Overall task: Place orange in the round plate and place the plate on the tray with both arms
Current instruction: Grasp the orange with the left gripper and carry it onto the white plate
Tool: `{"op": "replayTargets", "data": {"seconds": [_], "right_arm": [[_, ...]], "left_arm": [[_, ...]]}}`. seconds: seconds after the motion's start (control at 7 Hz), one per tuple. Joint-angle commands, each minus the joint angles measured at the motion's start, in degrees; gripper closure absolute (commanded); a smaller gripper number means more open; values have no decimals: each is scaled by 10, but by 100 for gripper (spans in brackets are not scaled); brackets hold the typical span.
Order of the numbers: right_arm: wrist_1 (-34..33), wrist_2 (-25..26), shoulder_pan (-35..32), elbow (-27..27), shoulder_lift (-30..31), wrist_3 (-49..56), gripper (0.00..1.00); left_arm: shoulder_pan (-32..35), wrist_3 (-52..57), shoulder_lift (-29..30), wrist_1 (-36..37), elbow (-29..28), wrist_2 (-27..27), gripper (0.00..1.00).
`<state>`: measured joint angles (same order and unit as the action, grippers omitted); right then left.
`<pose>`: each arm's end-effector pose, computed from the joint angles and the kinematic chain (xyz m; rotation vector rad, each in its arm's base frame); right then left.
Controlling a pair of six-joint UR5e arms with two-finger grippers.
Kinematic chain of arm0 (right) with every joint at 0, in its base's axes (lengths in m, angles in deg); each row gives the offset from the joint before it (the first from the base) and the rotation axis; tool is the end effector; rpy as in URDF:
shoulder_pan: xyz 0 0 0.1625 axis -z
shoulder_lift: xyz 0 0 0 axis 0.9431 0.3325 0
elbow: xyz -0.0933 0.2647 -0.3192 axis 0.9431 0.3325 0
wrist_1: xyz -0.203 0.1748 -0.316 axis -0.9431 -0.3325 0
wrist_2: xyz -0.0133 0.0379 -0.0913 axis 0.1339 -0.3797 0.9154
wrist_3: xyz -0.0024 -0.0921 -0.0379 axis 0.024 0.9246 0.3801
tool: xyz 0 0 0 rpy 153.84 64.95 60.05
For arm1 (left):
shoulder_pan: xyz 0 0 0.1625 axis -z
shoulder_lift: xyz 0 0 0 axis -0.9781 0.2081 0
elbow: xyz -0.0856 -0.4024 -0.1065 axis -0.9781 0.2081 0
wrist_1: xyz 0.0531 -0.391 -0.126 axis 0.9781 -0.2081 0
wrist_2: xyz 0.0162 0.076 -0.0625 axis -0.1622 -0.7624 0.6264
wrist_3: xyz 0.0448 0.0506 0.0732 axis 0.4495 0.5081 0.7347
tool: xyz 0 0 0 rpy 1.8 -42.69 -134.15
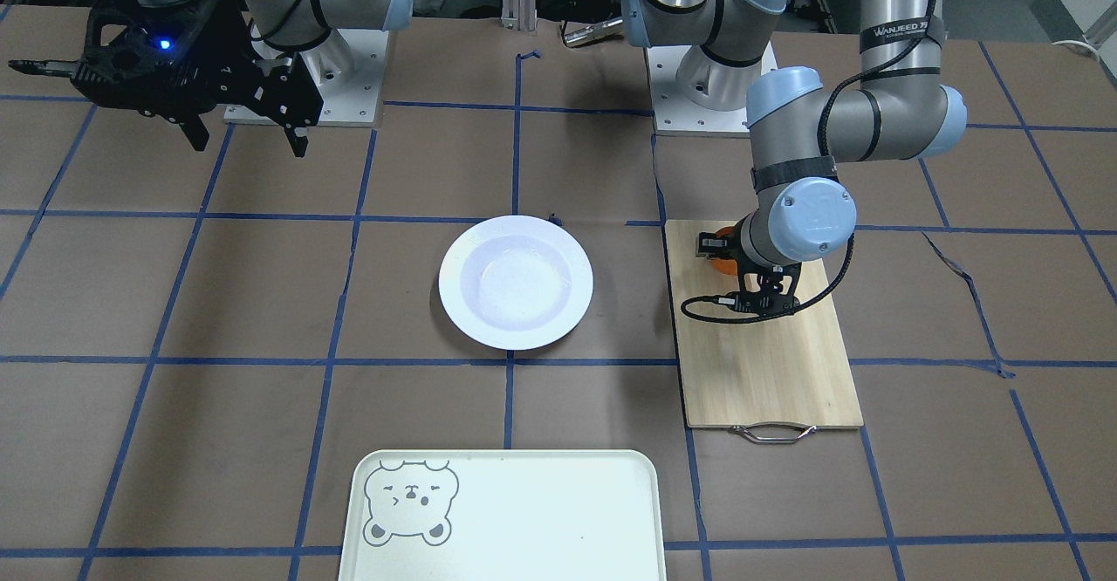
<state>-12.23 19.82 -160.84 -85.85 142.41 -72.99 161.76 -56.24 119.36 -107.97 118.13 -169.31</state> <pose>0.1344 -0.4675 0.5113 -0.0723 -3.1317 0.0696 -0.0669 -0.4753 0.1971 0.1277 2.9730 0.6640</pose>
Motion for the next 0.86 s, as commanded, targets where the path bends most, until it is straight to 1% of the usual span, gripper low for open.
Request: {"op": "replayTargets", "data": {"seconds": [0.0,0.14,0.29,0.43,0.57,0.71], "right_arm": [[0,0,0,0,0,0,0],[0,0,0,0,0,0,0],[0,1,0,0,0,0,0],[0,0,0,0,0,0,0],[0,0,0,0,-1,0,0],[0,0,0,0,-1,0,0]], "left_arm": [[1,-6,-1,0,-22,14,70],[5,-32,1,-38,-70,57,73],[19,-111,5,-81,-115,102,75],[54,-179,8,-85,-128,141,75],[106,-246,10,-75,-132,167,75],[158,-313,16,-57,-132,205,75]]}}
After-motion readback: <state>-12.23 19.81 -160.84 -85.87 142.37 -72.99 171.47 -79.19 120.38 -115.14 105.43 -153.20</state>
